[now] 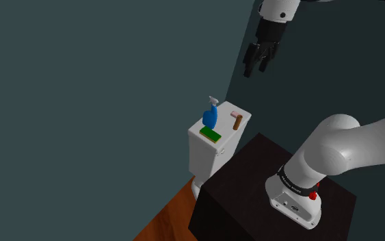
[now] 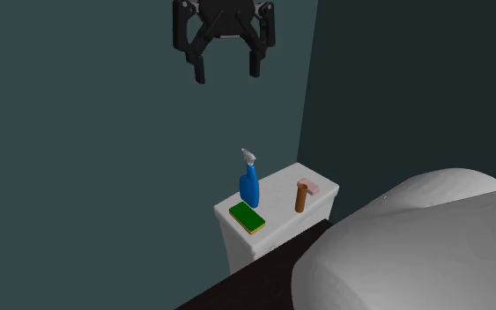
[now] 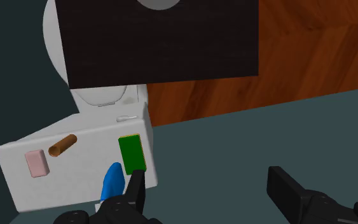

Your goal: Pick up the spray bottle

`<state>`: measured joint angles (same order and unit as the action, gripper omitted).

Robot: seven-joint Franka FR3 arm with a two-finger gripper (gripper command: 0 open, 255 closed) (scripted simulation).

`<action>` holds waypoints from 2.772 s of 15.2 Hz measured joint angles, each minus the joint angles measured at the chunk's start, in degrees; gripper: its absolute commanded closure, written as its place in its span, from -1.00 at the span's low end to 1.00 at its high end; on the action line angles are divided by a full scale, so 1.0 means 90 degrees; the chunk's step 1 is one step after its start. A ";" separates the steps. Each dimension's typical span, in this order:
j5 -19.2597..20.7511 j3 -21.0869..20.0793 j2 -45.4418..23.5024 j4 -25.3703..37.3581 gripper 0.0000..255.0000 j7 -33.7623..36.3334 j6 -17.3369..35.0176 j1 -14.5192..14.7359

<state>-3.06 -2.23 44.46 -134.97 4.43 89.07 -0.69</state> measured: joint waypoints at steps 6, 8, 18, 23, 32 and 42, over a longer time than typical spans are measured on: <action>0.0184 0.0235 -0.0447 -0.0347 -1.00 -0.0314 0.0790 -0.0109; 0.0278 0.0367 -0.0657 -0.0557 -1.00 -0.0481 0.1208 -0.0172; 0.0508 0.0889 -0.2521 -0.0655 -1.00 -0.1151 0.3214 -0.0371; 0.0488 0.1173 -0.3630 -0.0394 -1.00 -0.1585 0.4085 -0.0477; 0.0035 0.1416 -0.5901 0.0783 -1.00 -0.2375 0.5188 -0.0661; -0.0409 0.1336 -0.7653 0.1914 -1.00 -0.2976 0.5803 -0.1014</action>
<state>-6.74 9.79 -24.42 -117.75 -22.36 141.29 -9.82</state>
